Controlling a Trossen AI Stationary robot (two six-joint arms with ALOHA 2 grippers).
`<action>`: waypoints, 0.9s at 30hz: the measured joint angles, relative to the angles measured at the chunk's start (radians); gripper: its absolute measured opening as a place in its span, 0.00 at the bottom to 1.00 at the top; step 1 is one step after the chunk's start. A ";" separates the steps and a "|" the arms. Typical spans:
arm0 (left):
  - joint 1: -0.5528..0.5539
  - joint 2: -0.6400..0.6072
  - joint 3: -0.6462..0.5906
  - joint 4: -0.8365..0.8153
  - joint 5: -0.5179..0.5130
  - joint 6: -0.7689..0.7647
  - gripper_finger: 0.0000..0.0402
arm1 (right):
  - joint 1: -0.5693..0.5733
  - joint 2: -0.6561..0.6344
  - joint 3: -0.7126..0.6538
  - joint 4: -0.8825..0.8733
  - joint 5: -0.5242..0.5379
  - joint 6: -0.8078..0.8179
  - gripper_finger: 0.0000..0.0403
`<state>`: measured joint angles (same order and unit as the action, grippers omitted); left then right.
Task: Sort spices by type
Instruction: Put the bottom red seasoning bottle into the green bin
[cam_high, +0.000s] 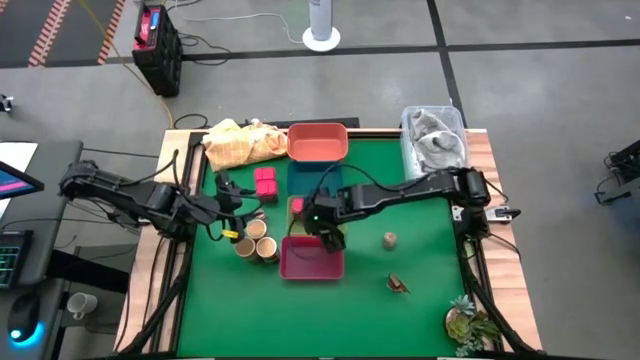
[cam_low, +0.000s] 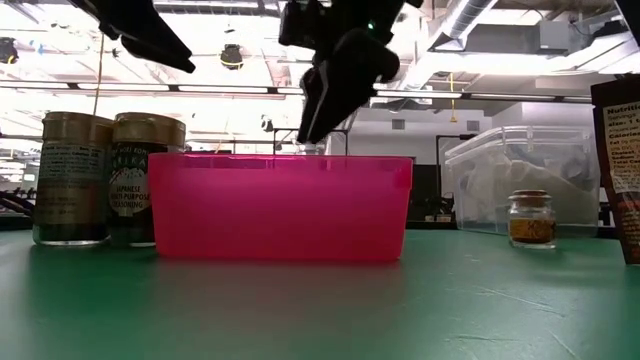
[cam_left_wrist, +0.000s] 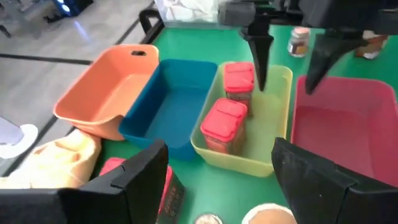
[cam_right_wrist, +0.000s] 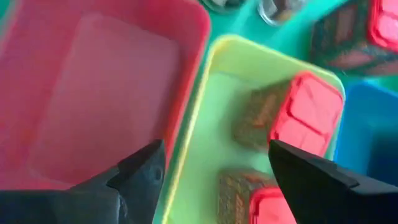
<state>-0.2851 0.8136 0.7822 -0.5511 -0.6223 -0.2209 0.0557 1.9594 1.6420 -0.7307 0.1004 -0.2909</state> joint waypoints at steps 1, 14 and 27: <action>-0.008 0.000 0.000 -0.010 0.006 -0.011 0.68 | 0.003 -0.008 -0.013 0.007 0.022 0.009 0.78; -0.022 0.038 0.000 -0.057 -0.249 -0.115 0.68 | -0.006 -0.400 -0.440 0.372 0.109 0.125 0.74; 0.347 0.184 0.000 -0.046 0.020 0.070 0.68 | -0.033 -0.533 -0.653 0.718 0.111 0.018 0.74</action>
<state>0.0616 0.9976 0.7818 -0.5971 -0.6018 -0.1509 0.0232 1.4267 0.9887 -0.0126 0.2119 -0.2727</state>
